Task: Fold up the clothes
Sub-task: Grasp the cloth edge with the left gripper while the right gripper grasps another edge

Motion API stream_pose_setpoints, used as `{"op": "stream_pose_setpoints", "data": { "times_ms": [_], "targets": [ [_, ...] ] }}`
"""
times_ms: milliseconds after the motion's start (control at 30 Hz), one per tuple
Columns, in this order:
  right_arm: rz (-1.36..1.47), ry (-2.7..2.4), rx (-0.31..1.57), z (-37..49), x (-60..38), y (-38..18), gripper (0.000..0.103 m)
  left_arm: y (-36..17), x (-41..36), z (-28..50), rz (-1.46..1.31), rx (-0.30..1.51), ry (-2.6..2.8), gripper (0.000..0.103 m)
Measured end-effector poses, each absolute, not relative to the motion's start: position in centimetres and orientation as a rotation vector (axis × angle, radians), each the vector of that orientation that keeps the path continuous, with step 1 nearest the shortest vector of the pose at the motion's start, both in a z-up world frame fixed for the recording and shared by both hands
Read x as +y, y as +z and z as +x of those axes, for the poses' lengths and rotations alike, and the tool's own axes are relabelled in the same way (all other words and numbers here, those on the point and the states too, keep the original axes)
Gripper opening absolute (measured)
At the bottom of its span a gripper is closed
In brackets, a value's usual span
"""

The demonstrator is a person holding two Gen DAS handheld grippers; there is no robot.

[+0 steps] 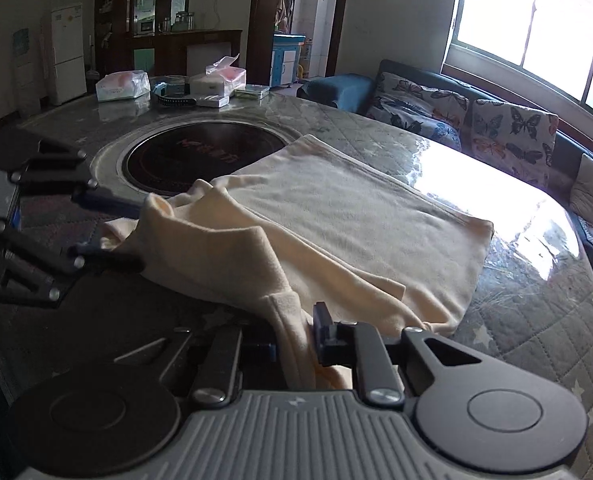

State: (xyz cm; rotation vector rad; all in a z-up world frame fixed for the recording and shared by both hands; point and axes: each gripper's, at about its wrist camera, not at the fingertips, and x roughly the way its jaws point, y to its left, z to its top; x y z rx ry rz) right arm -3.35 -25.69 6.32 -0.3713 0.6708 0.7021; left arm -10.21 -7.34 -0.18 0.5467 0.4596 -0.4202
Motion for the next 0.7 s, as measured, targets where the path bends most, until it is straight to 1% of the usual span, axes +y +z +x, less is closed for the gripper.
{"op": "stream_pose_setpoints", "data": {
  "times_ms": [67,100,133,167,200,267,500,700],
  "targets": [
    [-0.37,0.696,0.671,-3.4,-25.6,6.3,0.013,-0.6,-7.2,-10.3,0.563,0.46,-0.418,0.04],
    [-0.367,0.693,0.669,-3.5,-25.5,6.3,0.012,-0.8,-7.2,-10.3,0.572,0.46,-0.417,0.039],
    [-0.364,0.689,0.665,-3.6,-25.6,6.4,0.011,-1.0,-7.1,-10.4,0.58,0.46,-0.416,0.035],
    [-0.361,0.685,0.66,-3.7,-25.6,6.4,0.01,-1.2,-7.1,-10.4,0.589,0.461,-0.415,0.027],
    [-0.359,0.681,0.656,-3.9,-25.6,6.5,0.008,-1.4,-7.0,-10.4,0.597,0.461,-0.414,0.011],
    [-0.353,0.673,0.647,-4.2,-25.6,6.5,0.007,-1.1,-6.7,-10.2,0.559,0.478,-0.417,0.007],
    [-0.37,0.683,0.605,-6.7,-25.9,8.2,0.006,1.8,-5.5,-12.4,0.49,0.45,-0.444,0.005],
    [-0.376,0.755,0.614,-11.3,-26.6,10.7,0.006,4.3,-4.5,-17.3,0.48,0.464,-0.517,0.005]
  ]
}}
